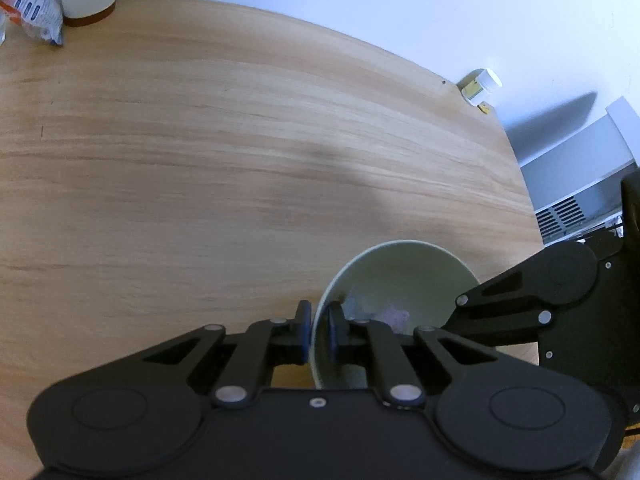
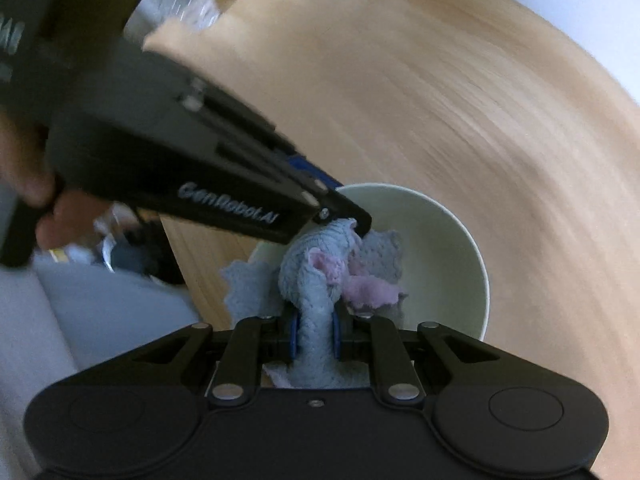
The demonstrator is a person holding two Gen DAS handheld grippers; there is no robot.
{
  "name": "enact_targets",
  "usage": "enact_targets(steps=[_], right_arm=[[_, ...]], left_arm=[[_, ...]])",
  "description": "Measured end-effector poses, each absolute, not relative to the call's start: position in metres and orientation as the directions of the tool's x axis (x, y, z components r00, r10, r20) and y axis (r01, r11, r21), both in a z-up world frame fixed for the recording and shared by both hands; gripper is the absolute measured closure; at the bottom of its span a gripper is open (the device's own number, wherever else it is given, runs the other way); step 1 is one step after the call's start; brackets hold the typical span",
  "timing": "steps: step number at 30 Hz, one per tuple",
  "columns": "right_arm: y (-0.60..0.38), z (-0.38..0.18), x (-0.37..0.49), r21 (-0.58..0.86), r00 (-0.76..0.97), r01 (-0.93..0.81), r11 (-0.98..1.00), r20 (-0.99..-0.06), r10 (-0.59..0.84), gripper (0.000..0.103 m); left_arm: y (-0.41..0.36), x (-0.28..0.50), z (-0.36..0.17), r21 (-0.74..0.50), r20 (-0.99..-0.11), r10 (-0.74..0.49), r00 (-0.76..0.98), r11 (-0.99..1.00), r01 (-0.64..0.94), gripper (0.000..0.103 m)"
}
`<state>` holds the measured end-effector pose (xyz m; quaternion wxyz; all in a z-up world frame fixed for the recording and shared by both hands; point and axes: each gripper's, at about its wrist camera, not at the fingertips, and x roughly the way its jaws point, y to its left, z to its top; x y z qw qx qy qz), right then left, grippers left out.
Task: Clean bowl
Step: 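Wipe the bowl's inner wall with the cloth in the right tool while the left tool holds the bowl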
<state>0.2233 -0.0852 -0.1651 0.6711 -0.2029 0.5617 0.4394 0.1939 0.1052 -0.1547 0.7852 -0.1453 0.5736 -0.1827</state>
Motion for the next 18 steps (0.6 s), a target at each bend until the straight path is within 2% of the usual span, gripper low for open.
enact_targets(steps=[6, 14, 18], right_arm=[[-0.084, -0.166, 0.213, 0.104, 0.036, -0.849, 0.517, -0.967, 0.252, 0.086], [-0.107, -0.148, 0.227, 0.213, -0.043, -0.786, 0.58, -0.955, 0.292, 0.086], [-0.109, -0.141, 0.235, 0.167, 0.056, -0.762, 0.625, -0.946, 0.321, 0.086]], left_arm=[[0.094, 0.199, -0.152, -0.425, -0.845, -0.456, 0.28, 0.89, 0.164, 0.096], [0.091, 0.201, -0.149, -0.419, -0.843, -0.457, 0.284, 0.888, 0.189, 0.096], [0.096, 0.199, -0.152, -0.448, -0.832, -0.481, 0.276, 0.877, 0.175, 0.095]])
